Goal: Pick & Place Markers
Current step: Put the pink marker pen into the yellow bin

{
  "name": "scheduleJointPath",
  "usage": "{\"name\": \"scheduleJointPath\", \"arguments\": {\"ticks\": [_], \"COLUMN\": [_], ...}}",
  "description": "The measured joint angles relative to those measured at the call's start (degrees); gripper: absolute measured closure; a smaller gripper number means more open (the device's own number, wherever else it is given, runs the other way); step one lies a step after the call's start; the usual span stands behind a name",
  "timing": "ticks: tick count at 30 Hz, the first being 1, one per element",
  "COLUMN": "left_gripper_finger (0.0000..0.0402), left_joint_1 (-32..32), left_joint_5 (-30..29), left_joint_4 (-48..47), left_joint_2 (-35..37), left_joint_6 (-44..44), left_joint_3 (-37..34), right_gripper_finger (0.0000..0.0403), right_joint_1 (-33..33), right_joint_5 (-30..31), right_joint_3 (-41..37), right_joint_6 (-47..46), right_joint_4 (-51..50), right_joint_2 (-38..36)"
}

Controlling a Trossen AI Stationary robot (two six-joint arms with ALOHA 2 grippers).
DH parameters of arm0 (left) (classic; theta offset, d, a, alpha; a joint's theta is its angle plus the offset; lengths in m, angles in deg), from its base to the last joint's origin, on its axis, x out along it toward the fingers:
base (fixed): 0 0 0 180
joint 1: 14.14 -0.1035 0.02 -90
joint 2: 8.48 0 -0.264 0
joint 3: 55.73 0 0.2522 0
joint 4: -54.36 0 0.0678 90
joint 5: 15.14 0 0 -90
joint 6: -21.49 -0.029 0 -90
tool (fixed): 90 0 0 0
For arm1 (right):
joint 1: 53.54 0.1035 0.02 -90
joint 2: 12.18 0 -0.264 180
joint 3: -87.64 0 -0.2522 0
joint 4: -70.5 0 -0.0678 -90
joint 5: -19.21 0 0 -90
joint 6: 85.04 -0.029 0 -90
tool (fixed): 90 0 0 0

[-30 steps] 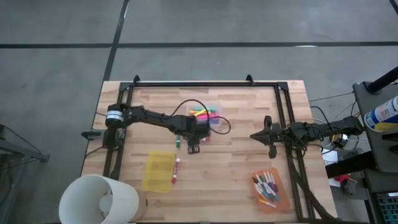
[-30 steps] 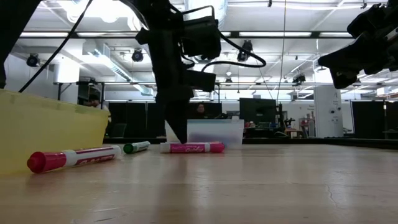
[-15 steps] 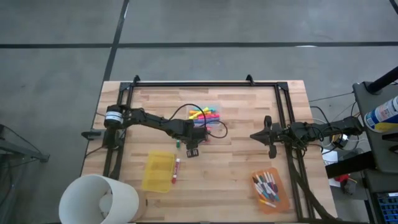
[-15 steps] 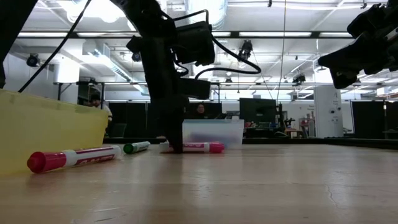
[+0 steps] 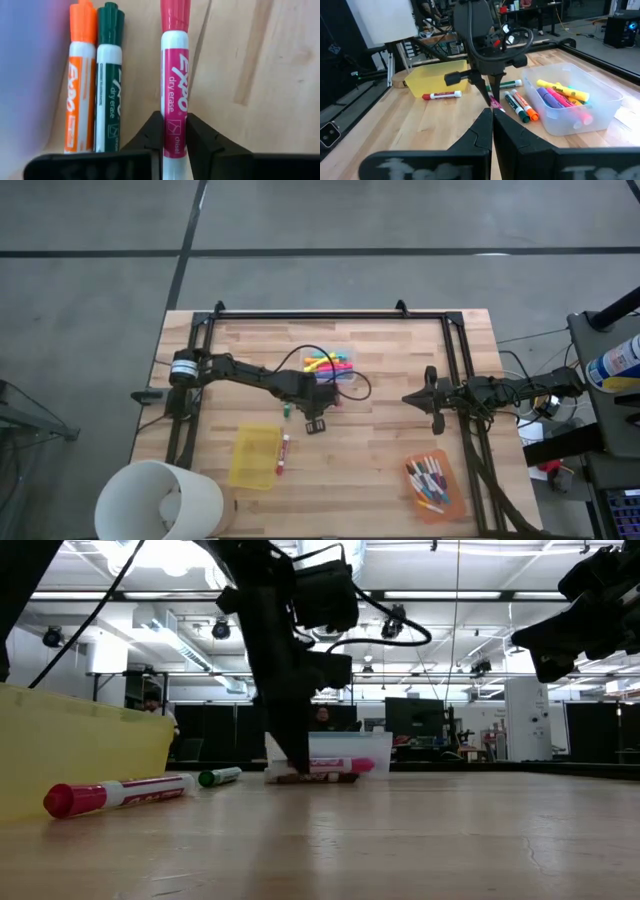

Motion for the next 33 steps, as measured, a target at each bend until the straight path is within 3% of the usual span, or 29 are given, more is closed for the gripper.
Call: {"name": "scheduleJointPath", "arguments": {"ticks": [7,14,20,25,33], "left_gripper_finger": [0.0355,0.0349,0.0347,0.0346,0.0346], "left_joint_1": [1.09,5.91,13.19,19.37,26.95], "left_joint_5": [-0.02,-0.08,-1.14,-4.94,-5.0], "left_joint_4": [-9.59,-21.66,-26.62,-29.52,-39.24], "left_joint_2": [0.81,3.9,8.1,11.33,13.16], "left_joint_6": [1.27,10.04,22.52,34.88,56.72], "left_joint_3": [5.85,11.48,13.0,11.09,8.31], "right_gripper_finger": [0.0394,0.0394,0.0394,0.0394,0.0394], "right_joint_1": [0.01,0.0,-0.01,-0.01,0.01], "right_joint_5": [0.0,0.01,0.02,0.0,0.0], "right_joint_3": [0.0,0.0,0.0,0.0,0.0], "right_joint_6": [0.0,-0.01,0.0,-0.02,-0.02], "right_joint_4": [0.01,0.01,0.01,0.01,0.01], "right_joint_2": [-0.02,0.0,0.0,0.0,0.0]}}
